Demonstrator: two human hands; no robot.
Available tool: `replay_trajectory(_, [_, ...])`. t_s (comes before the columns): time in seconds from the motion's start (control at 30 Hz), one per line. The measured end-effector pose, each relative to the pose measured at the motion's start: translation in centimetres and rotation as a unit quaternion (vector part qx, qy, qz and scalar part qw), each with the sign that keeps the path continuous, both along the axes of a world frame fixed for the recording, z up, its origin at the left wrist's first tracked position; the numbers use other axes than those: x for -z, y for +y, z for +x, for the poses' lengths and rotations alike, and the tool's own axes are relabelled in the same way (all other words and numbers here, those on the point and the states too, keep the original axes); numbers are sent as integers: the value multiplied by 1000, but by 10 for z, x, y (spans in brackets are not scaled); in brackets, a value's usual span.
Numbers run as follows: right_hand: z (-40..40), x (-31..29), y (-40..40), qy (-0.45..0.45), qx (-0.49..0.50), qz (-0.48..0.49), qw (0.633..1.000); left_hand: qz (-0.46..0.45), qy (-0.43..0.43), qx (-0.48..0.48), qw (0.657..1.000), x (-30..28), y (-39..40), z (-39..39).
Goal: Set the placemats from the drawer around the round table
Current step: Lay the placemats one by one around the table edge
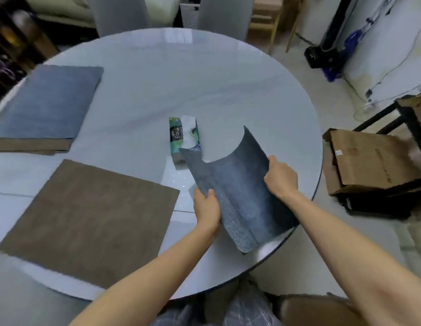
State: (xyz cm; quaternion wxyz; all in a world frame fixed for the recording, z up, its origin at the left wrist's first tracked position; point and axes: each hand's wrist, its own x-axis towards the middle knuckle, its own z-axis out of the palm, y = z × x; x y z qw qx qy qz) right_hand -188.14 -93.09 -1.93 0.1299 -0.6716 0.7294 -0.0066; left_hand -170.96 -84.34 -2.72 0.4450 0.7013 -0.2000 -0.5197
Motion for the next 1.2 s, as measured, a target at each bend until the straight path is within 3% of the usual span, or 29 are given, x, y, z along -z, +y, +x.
replay_trajectory(0.23, [-21, 16, -63, 35, -88, 42, 995, 76, -79, -186, 976, 23, 4, 1])
replay_trajectory(0.37, [-18, 29, -74, 20, -106, 50, 993, 184, -130, -165, 960, 43, 18, -3])
replay_trajectory(0.53, [-18, 46, -69, 17, -119, 48, 992, 258, -163, -87, 948, 56, 19, 4])
replay_trajectory(0.77, [-39, 57, -69, 88, -169, 23, 981, 272, -224, -85, 932, 72, 20, -3])
replay_trajectory(0.93, [-66, 60, -101, 81, -217, 11, 973, 264, -254, -109, 924, 60, 2, -23])
replay_trajectory(1.07, [-97, 67, -137, -22, -232, 29, 972, 232, -314, -146, 909, 55, -24, -65])
replay_trajectory(1.2, [-131, 72, -170, -77, -280, 63, 955, 239, -415, -172, 861, 54, -46, -121])
